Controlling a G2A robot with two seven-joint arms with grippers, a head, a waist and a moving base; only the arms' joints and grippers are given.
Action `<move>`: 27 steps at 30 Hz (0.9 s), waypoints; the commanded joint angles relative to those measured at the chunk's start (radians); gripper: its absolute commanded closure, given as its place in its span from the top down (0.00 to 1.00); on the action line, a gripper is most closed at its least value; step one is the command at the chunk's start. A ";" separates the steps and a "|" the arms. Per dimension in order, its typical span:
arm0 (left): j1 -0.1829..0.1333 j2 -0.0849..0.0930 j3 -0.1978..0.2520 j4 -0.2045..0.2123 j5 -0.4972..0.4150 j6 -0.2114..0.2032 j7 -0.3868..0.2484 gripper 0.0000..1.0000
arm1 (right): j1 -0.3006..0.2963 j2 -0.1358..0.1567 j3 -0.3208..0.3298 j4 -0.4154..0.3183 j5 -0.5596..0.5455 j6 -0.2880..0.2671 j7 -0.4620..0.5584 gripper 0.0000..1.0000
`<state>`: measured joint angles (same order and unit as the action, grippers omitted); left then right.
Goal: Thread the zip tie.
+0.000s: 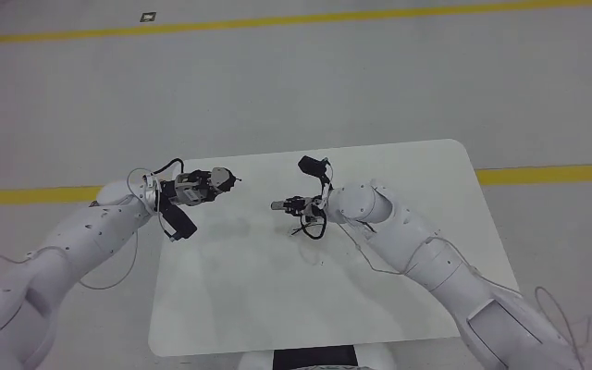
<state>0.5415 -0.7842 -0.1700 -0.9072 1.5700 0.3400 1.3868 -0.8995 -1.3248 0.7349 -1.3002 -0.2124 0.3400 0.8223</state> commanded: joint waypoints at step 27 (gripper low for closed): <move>0.000 0.000 0.000 0.000 0.000 0.000 0.000 0.00 | -0.085 -0.135 0.169 -0.094 -0.606 0.000 0.446 1.00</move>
<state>0.5415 -0.7842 -0.1700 -0.9072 1.5700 0.3400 1.3868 -0.9847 -1.4597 0.9035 -1.3944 -0.8187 0.3400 1.2683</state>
